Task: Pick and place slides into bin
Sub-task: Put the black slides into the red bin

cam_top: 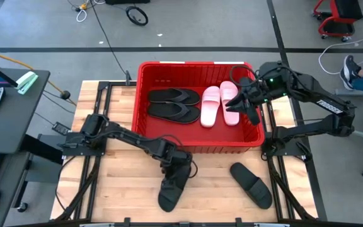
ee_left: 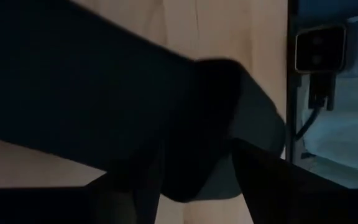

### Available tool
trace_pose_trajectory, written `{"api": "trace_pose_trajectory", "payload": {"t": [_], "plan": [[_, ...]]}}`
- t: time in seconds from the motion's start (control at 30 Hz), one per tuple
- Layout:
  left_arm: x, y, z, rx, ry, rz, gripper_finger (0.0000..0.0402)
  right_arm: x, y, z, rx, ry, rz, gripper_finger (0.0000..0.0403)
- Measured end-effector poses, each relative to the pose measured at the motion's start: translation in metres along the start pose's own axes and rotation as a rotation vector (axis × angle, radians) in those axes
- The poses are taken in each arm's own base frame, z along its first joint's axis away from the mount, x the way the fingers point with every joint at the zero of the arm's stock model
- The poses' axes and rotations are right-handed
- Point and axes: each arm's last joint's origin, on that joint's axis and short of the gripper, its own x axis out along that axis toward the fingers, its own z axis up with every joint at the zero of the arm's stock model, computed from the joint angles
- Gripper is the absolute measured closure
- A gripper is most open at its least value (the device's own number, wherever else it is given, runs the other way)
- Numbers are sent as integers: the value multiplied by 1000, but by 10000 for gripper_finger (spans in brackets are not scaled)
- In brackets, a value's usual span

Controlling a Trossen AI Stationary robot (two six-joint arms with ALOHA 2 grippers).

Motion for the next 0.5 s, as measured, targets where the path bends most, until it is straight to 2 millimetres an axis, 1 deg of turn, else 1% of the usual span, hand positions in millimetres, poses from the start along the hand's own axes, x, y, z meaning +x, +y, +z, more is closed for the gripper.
{"api": "trace_pose_trajectory", "payload": {"t": [0.13,0.33,0.5], "plan": [[3,-8,-2,17,22,-69,207,0,0,0,0,-2,-15,300],[9,-22,-7,64,34,-89,213,0,-1,0,1,-3,-22,300],[23,-29,-10,85,52,-94,216,0,-1,0,1,-3,-23,300]]}}
